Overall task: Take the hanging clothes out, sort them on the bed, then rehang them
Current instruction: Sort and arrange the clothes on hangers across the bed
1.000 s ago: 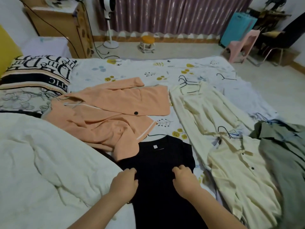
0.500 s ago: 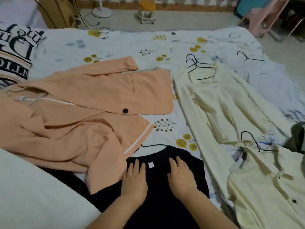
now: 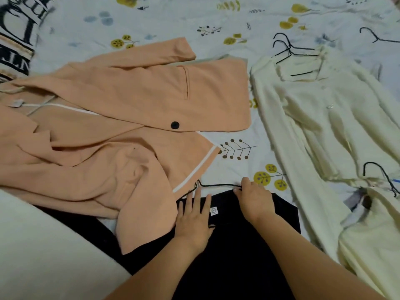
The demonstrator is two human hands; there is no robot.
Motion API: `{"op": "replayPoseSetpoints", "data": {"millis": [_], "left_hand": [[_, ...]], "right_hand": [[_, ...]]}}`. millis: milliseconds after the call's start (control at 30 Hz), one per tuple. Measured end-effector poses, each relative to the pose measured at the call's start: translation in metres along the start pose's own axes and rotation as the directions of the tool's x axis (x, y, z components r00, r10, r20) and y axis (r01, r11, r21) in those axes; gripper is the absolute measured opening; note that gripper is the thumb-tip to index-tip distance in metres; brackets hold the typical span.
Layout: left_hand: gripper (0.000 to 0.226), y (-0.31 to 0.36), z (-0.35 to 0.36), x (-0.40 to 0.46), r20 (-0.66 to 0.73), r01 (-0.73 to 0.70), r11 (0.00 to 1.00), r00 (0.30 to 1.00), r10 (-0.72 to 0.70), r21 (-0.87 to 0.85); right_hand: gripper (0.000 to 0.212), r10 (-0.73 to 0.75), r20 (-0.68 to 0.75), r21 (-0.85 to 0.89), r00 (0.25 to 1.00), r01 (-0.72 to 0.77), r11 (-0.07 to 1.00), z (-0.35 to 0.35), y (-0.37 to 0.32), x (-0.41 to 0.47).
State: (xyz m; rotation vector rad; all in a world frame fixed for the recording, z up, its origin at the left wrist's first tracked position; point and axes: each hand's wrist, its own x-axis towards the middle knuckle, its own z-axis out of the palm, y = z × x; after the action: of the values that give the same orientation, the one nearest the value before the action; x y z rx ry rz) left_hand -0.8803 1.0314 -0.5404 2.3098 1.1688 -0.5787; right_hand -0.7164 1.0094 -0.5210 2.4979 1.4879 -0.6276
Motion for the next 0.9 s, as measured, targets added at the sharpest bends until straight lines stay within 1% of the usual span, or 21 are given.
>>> {"op": "replayPoseSetpoints", "data": {"millis": [67, 133, 233, 300, 333, 367, 433, 467, 500, 533, 567, 600, 633, 667, 700, 733, 800, 900], "left_hand": [[0.081, 0.001, -0.007, -0.005, 0.051, -0.008, 1.0, 0.999, 0.008, 0.006], [0.083, 0.004, -0.016, -0.013, 0.076, -0.018, 1.0, 0.997, 0.018, 0.008], [0.087, 0.008, -0.029, -0.035, 0.057, -0.026, 1.0, 0.998, 0.026, -0.008], [0.084, 0.011, -0.04, -0.054, 0.038, -0.045, 0.998, 0.998, 0.046, -0.033], [0.078, 0.013, -0.046, -0.064, 0.002, -0.057, 0.997, 0.998, 0.057, -0.057], [0.067, 0.014, -0.051, -0.075, -0.066, -0.071, 0.993, 0.996, 0.065, -0.09], [0.042, 0.016, -0.062, -0.095, -0.265, -0.065, 0.988, 0.964, 0.025, -0.143], [0.031, 0.018, -0.068, -0.106, -0.35, -0.046, 0.985, 0.937, -0.015, -0.167], [0.023, 0.02, -0.076, -0.116, -0.416, -0.028, 0.984, 0.908, -0.048, -0.175], [0.024, 0.02, -0.082, -0.124, -0.475, -0.026, 0.985, 0.878, -0.06, -0.171], [0.034, 0.019, -0.085, -0.131, -0.536, -0.038, 0.992, 0.843, -0.033, -0.12], [0.041, 0.02, -0.09, -0.139, -0.557, -0.029, 0.997, 0.83, -0.013, -0.067], [0.041, 0.022, -0.096, -0.148, -0.561, -0.022, 0.999, 0.828, 0.0, -0.032], [0.032, 0.025, -0.104, -0.159, -0.536, -0.02, 0.999, 0.844, 0.0, -0.032], [0.021, 0.029, -0.113, -0.17, -0.55, -0.013, 0.998, 0.835, -0.02, -0.057], [0.016, 0.032, -0.12, -0.181, -0.549, -0.021, 0.996, 0.835, -0.028, -0.083], [0.024, 0.04, -0.133, -0.205, -0.563, -0.092, 0.993, 0.826, 0.037, -0.07], [0.021, 0.062, -0.154, -0.252, -0.591, -0.169, 0.985, 0.799, 0.109, -0.046]], "right_hand": [[0.022, -0.008, -0.031, 0.047, 0.999, 0.009, 0.999, -0.007, 0.004, -0.01], [0.024, 0.003, -0.076, 0.093, 0.997, 0.004, 0.996, -0.015, 0.009, -0.027], [0.026, 0.033, -0.179, 0.121, 0.983, -0.011, 0.993, -0.03, 0.013, -0.061], [0.026, 0.055, -0.241, 0.155, 0.969, -0.018, 0.988, -0.041, 0.016, -0.086], [0.026, 0.068, -0.26, 0.163, 0.963, -0.026, 0.986, -0.045, 0.018, -0.099], [0.025, 0.082, -0.288, 0.165, 0.954, -0.035, 0.986, -0.049, 0.02, -0.112], [0.027, 0.106, -0.351, 0.184, 0.93, -0.043, 0.982, -0.057, 0.024, -0.137], [0.033, 0.124, -0.371, 0.19, 0.92, -0.056, 0.98, -0.06, 0.027, -0.15], [0.039, 0.13, -0.411, 0.19, 0.902, -0.054, 0.98, -0.063, 0.031, -0.162], [0.043, 0.122, -0.464, 0.181, 0.878, -0.041, 0.983, -0.069, 0.035, -0.174], [0.043, 0.121, -0.498, 0.2, 0.859, -0.022, 0.98, -0.074, 0.038, -0.187], [0.039, 0.118, -0.53, 0.226, 0.84, 0.005, 0.974, -0.081, 0.041, -0.201], [0.032, 0.114, -0.575, 0.245, 0.81, 0.037, 0.969, -0.09, 0.043, -0.216], [0.026, 0.108, -0.637, 0.25, 0.763, 0.072, 0.965, -0.096, 0.046, -0.229], [0.024, 0.108, -0.691, 0.256, 0.715, 0.103, 0.961, -0.104, 0.049, -0.244], [0.023, 0.112, -0.73, 0.264, 0.674, 0.126, 0.956, -0.11, 0.051, -0.26], [0.025, 0.123, -0.787, 0.265, 0.604, 0.152, 0.952, -0.122, 0.056, -0.293], [0.026, 0.177, -0.831, 0.297, 0.528, 0.15, 0.943, -0.141, 0.065, -0.347]]}}
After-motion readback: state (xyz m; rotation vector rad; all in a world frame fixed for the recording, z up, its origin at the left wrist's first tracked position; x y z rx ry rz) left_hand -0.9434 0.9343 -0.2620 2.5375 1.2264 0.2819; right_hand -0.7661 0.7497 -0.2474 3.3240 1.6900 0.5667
